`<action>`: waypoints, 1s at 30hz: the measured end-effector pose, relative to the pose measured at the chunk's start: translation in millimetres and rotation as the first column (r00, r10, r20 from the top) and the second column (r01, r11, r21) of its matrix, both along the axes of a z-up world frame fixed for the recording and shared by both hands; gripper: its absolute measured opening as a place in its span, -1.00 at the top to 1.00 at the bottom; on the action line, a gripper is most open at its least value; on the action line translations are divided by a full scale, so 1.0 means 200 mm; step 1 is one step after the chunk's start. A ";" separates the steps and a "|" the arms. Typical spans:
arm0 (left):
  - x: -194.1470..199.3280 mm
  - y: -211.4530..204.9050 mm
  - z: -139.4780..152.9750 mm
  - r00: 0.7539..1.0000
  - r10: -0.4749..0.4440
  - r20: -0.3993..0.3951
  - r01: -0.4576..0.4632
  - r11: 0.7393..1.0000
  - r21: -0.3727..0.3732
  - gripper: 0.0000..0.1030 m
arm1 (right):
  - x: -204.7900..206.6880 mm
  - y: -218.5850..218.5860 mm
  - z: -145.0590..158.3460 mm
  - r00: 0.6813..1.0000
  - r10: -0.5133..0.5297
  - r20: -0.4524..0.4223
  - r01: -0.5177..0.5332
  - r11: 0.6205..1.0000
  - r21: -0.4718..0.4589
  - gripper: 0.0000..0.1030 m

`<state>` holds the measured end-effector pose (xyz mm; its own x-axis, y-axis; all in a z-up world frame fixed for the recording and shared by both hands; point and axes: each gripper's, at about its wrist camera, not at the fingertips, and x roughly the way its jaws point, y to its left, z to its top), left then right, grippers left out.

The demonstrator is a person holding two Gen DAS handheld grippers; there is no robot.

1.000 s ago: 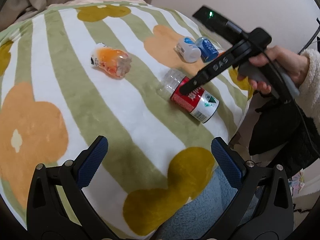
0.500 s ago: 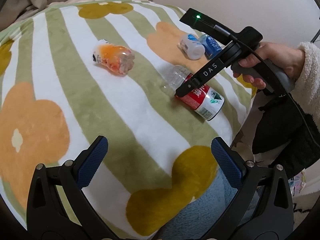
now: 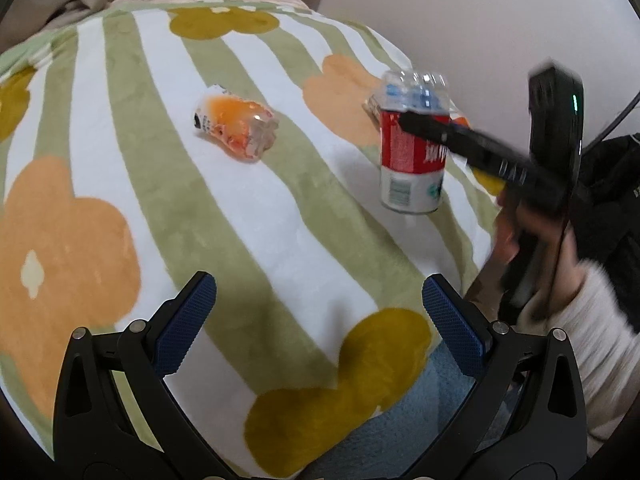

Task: Flip cup upside down
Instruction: 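Lift and rotate the bottle with the right tool so its base points up, then lower the bottle cap-down onto the blanket and open the right tool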

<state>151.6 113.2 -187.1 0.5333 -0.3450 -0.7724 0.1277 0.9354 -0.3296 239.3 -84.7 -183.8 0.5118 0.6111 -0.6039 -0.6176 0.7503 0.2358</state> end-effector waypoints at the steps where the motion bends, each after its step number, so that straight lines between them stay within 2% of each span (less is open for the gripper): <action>1: 0.00 -0.01 0.00 1.000 0.005 0.007 -0.005 1.000 0.018 -0.99 | -0.03 -0.02 -0.05 0.999 -0.026 0.039 0.025 0.999 0.028 -0.09; 5: 0.00 -0.05 0.02 0.999 0.007 0.034 -0.009 0.998 0.059 -0.99 | -0.08 -0.02 -0.18 0.990 -0.089 0.111 0.083 0.995 0.059 -0.09; 10: 0.00 -0.10 0.04 0.998 -0.008 0.059 0.001 0.994 0.110 -0.99 | -0.15 -0.04 -0.20 0.979 -0.061 0.195 0.057 0.998 0.027 -0.09; 23: -0.01 -0.14 0.06 0.996 -0.044 0.077 0.033 0.990 0.136 -0.99 | -0.30 -0.10 -0.16 0.968 -0.087 0.236 0.096 0.995 -0.027 -0.09; 30: -0.03 -0.13 0.06 0.996 -0.045 0.077 0.034 0.990 0.138 -0.99 | -0.31 -0.10 -0.15 0.968 -0.084 0.236 0.096 0.994 -0.043 -0.10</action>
<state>146.1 87.0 -174.3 0.5834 -0.2616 -0.7689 0.1865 0.9646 -0.1867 178.3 -104.9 -213.9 0.6940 0.5259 -0.4917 -0.5801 0.8129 0.0507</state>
